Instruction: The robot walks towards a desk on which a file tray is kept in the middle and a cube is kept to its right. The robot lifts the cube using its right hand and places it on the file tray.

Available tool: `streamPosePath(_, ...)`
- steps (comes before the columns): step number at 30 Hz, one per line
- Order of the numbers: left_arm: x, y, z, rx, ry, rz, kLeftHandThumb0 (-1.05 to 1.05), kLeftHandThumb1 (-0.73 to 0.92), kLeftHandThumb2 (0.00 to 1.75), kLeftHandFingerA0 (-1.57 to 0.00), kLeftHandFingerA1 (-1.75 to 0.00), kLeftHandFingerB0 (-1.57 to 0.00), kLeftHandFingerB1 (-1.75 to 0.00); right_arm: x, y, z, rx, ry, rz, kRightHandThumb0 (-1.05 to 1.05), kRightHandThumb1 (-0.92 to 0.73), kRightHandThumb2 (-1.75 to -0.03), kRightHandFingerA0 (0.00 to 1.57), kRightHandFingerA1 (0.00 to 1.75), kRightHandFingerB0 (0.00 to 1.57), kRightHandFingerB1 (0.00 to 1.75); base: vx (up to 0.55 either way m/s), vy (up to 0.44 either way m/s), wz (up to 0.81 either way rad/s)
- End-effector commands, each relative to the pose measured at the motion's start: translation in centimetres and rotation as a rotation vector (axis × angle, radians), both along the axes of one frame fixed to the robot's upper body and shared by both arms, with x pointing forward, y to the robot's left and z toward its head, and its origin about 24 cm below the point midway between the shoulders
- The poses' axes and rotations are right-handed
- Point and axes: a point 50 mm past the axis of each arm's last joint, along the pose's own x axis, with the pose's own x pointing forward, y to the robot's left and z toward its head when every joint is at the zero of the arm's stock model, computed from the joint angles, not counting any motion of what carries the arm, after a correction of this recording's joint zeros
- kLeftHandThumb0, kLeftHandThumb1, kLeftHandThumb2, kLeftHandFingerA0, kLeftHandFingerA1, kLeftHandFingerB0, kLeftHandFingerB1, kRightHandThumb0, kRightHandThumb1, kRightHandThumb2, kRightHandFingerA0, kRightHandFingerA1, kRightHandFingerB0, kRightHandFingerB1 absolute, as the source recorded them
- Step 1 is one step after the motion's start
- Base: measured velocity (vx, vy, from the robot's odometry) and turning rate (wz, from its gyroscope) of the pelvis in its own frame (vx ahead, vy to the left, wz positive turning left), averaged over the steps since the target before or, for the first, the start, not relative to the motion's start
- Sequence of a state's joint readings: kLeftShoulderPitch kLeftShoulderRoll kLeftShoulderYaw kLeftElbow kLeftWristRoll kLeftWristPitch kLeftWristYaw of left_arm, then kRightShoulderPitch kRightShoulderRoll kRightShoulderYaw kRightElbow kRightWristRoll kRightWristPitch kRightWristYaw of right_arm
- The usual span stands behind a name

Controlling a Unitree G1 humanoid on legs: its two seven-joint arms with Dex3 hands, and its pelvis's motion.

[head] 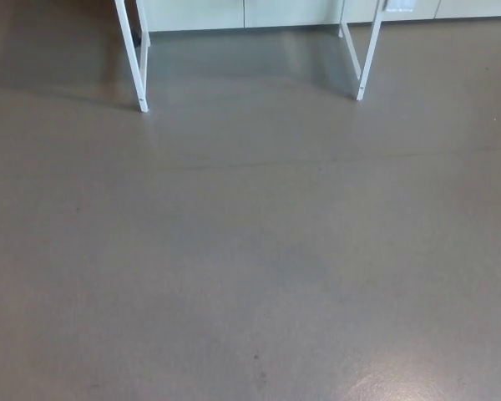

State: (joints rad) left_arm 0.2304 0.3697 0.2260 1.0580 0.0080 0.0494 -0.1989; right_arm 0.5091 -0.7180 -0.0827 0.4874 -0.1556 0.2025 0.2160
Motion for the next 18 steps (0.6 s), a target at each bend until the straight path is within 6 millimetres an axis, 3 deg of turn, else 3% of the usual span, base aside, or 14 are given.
streamPosePath(1,0.5,0.3,0.2,-0.056,-0.07,0.004,-0.77,0.76,0.67,-0.23,-0.74,-0.12,-0.62,-0.9,0.1,0.1,0.014,0.088,-0.039,-0.84,-0.57,-0.92,0.32,0.57,0.08,0.34,0.0,0.0,0.0)
streamPosePath(2,0.5,0.2,0.1,-0.051,-0.064,0.022,-0.77,0.74,0.67,-0.22,-0.75,-0.12,-0.63,-0.8,0.0,0.3,0.015,0.102,-0.02,-0.81,-0.7,-0.63,0.37,0.5,0.13,0.24,0.0,0.0,0.0)
streamPosePath(4,0.5,0.5,0.1,-0.023,-0.044,0.02,-0.81,0.57,1.05,-0.21,-0.66,0.0,-0.54,-0.6,-0.3,0.3,0.035,0.139,-0.036,-0.38,-0.34,-0.97,0.07,0.5,0.0,0.48,0.0,0.0,0.0)
streamPosePath(5,0.2,0.6,0.2,-0.015,-0.037,-0.006,-0.78,0.83,0.66,-0.23,-0.7,-0.12,-0.58,-0.5,-0.5,0.2,0.055,0.121,-0.069,-0.82,-0.57,-0.88,0.15,0.47,0.06,0.32,0.0,0.0,0.0)
streamPosePath(6,0.1,0.9,0.3,-0.015,-0.041,0.001,-0.82,0.56,1.04,-0.27,-0.69,-0.05,-0.57,-0.6,-0.3,0.3,0.073,0.125,-0.038,-0.81,-0.58,-0.91,0.17,0.48,0.06,0.3,0.0,0.0,0.0)
streamPosePath(8,0.8,1.0,0.5,-0.019,-0.069,0.027,-0.82,0.56,1.07,-0.24,-0.68,-0.05,-0.58,-0.1,-0.4,-0.6,0.12,0.079,-0.126,-0.79,-0.65,-0.61,0.11,0.33,0.08,0.19,0.0,0.0,0.0)
streamPosePath(9,0.8,1.0,0.6,-0.018,-0.07,0.016,-0.84,0.56,1.06,-0.33,-0.73,-0.14,-0.61,-0.5,-0.5,-0.7,0.125,0.083,-0.132,-0.77,-0.52,-0.86,0.09,0.4,0.06,0.21,0.0,0.0,0.0)
streamPosePath(11,0.9,1.0,0.6,-0.02,-0.073,0.009,-0.84,0.56,1.06,-0.33,-0.73,-0.14,-0.61,-0.4,-0.6,-0.9,0.13,0.084,-0.133,-0.77,-0.52,-0.86,0.09,0.4,0.06,0.21,0.0,0.0,0.0)
streamPosePath(12,0.9,1.0,0.7,-0.02,-0.071,-0.003,-0.79,0.82,0.66,-0.25,-0.74,-0.13,-0.62,-0.4,-0.6,-0.9,0.123,0.102,-0.1,-0.82,-0.71,-0.61,0.15,0.37,0.04,0.2,0.0,0.0,0.0)
streamPosePath(13,1.0,1.0,0.7,-0.02,-0.069,-0.021,-0.79,0.82,0.66,-0.25,-0.74,-0.13,-0.62,-0.4,-0.6,-1.0,0.114,0.128,-0.05,-0.82,-0.71,-0.61,0.15,0.37,0.04,0.2,0.0,0.0,0.0)
streamPosePath(14,0.4,1.0,0.6,-0.039,-0.074,0.009,-0.88,0.56,1.04,-0.29,-0.72,-0.08,-0.59,-0.9,-0.4,-0.7,0.118,0.13,-0.098,-0.79,-0.7,-0.6,0.15,0.37,0.05,0.21,0.0,0.0,0.0)
streamPosePath(15,0.3,1.0,0.4,-0.049,-0.074,0.053,-0.51,0.47,1.09,-0.07,-0.59,0.0,-0.55,-1.3,-0.1,-0.8,0.118,0.11,-0.086,-0.84,-0.57,-0.99,0.12,0.49,0.02,0.19,0.0,0.0,0.0)
streamPosePath(17,0.3,1.0,0.5,-0.046,-0.071,0.011,-0.5,0.47,1.1,-0.1,-0.59,0.0,-0.55,-1.5,0.0,-0.7,0.113,0.104,-0.095,-0.9,-0.59,-0.91,0.15,0.46,0.04,0.22,0.0,0.0,0.0)
streamPosePath(18,0.1,1.0,0.5,-0.04,-0.043,-0.003,-0.84,0.8,0.64,-0.23,-0.72,-0.07,-0.59,-1.8,0.2,-0.6,0.122,0.113,-0.095,-0.87,-0.59,-0.9,0.15,0.46,0.04,0.22,0.0,0.0,0.0)
